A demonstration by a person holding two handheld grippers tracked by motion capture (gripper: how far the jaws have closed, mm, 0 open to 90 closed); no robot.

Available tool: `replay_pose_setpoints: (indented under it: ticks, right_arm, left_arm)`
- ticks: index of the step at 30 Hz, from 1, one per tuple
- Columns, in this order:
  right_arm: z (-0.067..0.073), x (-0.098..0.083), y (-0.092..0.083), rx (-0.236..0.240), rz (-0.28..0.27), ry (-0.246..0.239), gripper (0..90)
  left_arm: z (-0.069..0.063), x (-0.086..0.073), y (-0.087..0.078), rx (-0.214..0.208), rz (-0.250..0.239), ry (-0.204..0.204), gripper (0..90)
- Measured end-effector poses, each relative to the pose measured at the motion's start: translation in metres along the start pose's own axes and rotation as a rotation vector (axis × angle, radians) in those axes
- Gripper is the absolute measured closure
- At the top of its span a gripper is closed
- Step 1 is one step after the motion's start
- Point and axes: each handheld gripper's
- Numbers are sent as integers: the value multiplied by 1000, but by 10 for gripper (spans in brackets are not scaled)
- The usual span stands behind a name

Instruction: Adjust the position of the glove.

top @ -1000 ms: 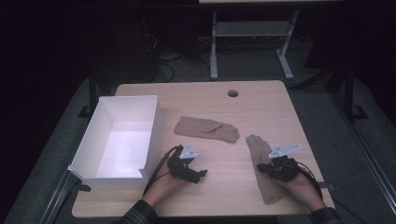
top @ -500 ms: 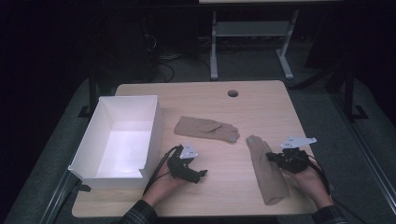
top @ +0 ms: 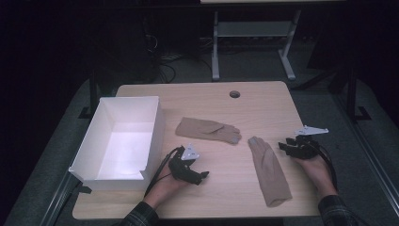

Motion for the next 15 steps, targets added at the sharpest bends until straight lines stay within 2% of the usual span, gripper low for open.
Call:
replay_pose_setpoints:
  ticks: [2,3,4,5,7,10,11,12,14,15]
  right_arm:
    - [-2,-2,2,-13,-4,8,400]
    - [-2,-2,2,-13,-4,8,400]
    - [-3,-3,2,-17,-11,13,333]
    - [-3,-3,2,-17,-11,13,333]
    - [-3,-3,4,-21,-4,16,263]
    - [-3,-3,5,-27,-2,17,246]
    - [-3,-3,5,-26,-2,17,245]
    - [-3,-3,5,-26,-1,18,245]
    - [-3,-3,5,-26,-1,17,245]
    - [-3,-3,5,-26,-1,18,245]
  left_arm:
    - [0,0,0,0,0,0,123]
    - [0,0,0,0,0,0,123]
    - [0,0,0,1,0,0,123]
    - [0,0,0,1,0,0,123]
    - [0,0,0,1,0,0,122]
    - [-1,3,2,3,3,-5,140]
    - [-1,8,3,10,12,-4,182]
    - [-1,10,3,14,13,-13,255]
    - [-1,12,3,18,21,-4,397]
    - [-1,14,3,26,26,-4,397]
Point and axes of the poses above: each handheld gripper's, and its own axes: y roughly forward along the jaws, x roughly out of its top, z roughly to its left, and after that the axes turned 4 degrees about y, right-handed
